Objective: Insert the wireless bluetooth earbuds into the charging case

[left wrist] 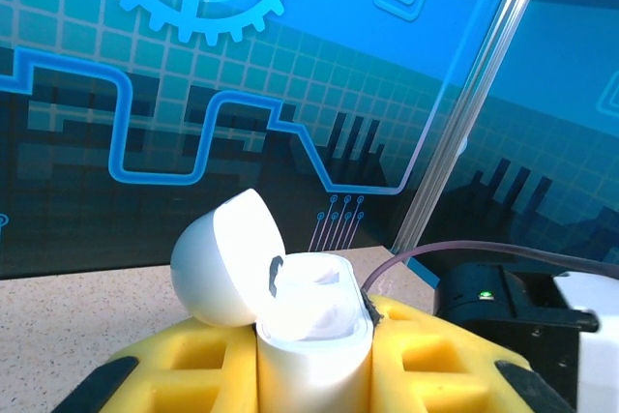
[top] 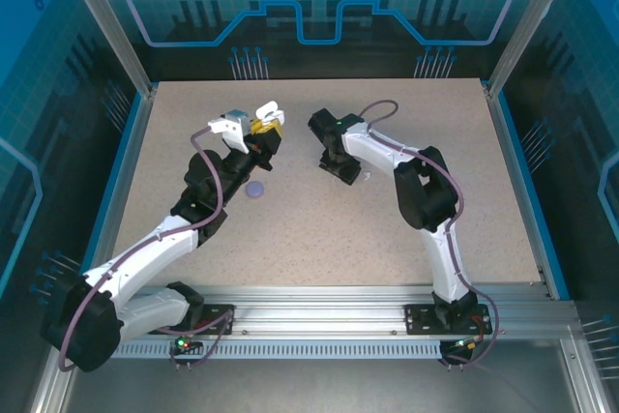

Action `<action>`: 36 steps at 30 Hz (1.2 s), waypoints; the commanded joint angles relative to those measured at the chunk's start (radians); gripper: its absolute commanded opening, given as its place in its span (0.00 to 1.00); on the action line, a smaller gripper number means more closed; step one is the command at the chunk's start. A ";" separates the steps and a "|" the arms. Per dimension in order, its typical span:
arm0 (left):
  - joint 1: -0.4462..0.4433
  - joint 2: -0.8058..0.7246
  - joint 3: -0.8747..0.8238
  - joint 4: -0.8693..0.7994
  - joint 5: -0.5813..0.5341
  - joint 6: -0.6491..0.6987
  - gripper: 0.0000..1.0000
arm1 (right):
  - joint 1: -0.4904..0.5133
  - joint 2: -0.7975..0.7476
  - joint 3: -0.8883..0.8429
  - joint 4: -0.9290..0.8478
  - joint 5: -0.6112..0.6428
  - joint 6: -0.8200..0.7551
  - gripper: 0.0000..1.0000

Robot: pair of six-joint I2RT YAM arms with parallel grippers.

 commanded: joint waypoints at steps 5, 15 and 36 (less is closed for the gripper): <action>-0.007 -0.028 -0.017 0.045 0.001 0.015 0.00 | -0.010 0.050 0.046 -0.039 0.005 0.035 0.52; -0.007 -0.015 -0.022 0.054 0.007 0.016 0.00 | -0.016 0.090 0.062 -0.029 -0.019 0.041 0.47; -0.007 -0.004 -0.030 0.059 0.016 0.019 0.00 | -0.031 0.150 0.100 -0.038 -0.010 -0.001 0.39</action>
